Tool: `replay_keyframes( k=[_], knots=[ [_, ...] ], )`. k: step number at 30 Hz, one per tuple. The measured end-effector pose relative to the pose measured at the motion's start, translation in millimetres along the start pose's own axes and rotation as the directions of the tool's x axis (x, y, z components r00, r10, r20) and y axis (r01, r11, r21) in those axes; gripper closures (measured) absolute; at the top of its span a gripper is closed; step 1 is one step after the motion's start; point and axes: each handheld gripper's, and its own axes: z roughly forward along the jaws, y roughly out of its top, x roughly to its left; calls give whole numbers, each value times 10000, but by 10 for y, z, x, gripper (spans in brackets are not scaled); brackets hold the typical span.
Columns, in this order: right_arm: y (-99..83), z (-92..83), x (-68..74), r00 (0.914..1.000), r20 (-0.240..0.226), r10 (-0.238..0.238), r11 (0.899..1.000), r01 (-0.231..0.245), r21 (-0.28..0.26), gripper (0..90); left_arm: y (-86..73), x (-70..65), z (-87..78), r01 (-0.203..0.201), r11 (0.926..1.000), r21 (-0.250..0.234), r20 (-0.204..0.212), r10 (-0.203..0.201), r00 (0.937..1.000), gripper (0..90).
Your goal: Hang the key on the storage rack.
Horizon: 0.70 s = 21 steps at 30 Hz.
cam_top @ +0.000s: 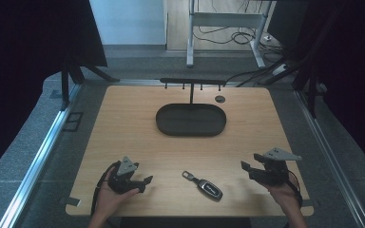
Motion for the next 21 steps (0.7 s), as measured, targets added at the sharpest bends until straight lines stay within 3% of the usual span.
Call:
replay_keyframes(
  k=[12, 21],
  knots=[
    [307, -1, 124, 9949, -754, -671, 9960, 712, 533, 386, -10, 3, 17, 43, 10000, 76, -1, -43, 10000, 257],
    [571, 85, 320, 9808, -1303, -1449, 9776, 1622, 1338, 406, -6, -13, 26, 29, 9999, 119, 61, -30, 10000, 256]
  ],
)
